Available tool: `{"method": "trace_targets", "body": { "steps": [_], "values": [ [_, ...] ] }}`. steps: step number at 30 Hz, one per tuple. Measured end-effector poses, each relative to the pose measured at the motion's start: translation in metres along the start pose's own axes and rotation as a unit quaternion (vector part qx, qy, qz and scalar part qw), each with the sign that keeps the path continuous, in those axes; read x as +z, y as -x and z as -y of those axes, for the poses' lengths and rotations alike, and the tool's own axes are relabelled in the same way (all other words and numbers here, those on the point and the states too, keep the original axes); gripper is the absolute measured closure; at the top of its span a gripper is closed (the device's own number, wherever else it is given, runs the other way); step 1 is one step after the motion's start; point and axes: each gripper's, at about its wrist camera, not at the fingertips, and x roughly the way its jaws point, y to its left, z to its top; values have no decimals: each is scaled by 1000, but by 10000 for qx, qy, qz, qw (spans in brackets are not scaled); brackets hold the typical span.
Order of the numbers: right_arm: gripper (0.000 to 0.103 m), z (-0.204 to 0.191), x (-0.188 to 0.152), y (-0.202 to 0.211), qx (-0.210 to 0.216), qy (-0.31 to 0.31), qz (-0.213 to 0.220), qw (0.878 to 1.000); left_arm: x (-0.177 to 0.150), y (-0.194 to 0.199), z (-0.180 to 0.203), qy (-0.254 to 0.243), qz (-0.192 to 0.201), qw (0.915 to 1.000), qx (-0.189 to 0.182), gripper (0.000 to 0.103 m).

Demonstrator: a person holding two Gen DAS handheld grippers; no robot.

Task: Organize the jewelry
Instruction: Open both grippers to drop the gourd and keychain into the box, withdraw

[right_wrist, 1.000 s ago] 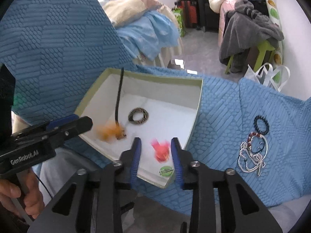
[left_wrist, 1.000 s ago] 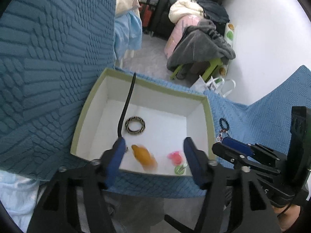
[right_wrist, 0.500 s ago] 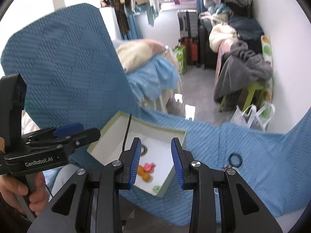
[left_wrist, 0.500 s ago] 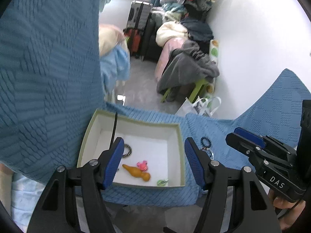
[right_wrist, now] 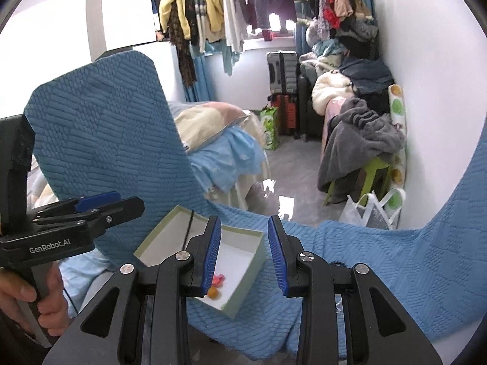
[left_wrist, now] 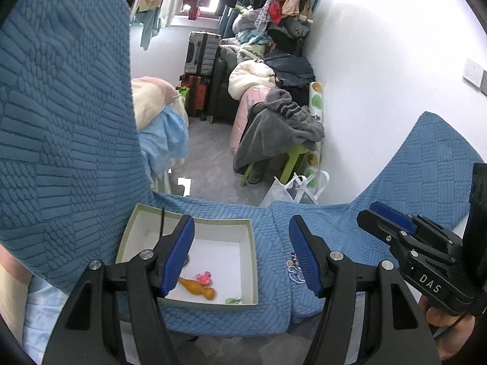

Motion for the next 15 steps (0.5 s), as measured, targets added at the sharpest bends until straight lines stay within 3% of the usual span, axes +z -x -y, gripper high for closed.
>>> {"method": "trace_targets", "body": {
  "steps": [6, 15],
  "values": [
    [73, 20, -18, 13, -246, -46, 137, 9996, -9, -6, 20, -74, 61, 9999, -28, 38],
    [73, 60, -50, 27, -555, -258, 132, 9980, -28, -34, 55, -131, -170, 9993, -317, 38]
  ]
}}
